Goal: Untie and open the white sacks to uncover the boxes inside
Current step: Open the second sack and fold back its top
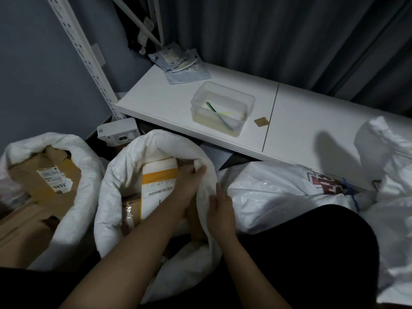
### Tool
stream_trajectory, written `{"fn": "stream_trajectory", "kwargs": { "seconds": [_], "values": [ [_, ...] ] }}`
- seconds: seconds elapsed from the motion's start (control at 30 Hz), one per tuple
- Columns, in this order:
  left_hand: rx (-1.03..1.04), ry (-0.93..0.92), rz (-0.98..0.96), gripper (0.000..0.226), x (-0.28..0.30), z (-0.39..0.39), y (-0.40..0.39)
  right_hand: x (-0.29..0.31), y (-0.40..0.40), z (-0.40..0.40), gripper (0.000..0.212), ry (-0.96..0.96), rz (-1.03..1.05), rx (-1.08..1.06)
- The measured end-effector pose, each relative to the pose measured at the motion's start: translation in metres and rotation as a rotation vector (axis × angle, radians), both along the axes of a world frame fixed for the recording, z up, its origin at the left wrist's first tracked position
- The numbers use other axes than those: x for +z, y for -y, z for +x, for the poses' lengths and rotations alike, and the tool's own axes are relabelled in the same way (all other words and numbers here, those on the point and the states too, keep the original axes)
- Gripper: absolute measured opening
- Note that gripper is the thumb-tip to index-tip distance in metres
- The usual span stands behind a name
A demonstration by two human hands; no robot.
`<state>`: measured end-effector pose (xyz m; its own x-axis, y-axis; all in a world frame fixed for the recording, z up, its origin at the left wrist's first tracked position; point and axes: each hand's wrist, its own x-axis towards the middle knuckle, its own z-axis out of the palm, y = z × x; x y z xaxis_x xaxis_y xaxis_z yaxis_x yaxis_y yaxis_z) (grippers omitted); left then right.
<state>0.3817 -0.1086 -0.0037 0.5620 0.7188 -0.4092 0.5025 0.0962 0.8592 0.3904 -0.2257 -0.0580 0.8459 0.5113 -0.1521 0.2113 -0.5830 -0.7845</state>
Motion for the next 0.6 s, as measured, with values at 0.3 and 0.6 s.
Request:
{"fn": "stream_trajectory", "kwargs": {
  "seconds": [0.3, 0.6],
  "values": [
    [-0.001, -0.057, -0.075, 0.026, -0.015, -0.035, 0.016, 0.016, -0.021, 0.033, 0.023, -0.625, 0.404, -0.362],
    [-0.011, -0.094, -0.118, 0.023, -0.002, -0.015, 0.01, -0.003, -0.001, -0.017, 0.044, -0.126, 0.079, -0.029]
  ]
}}
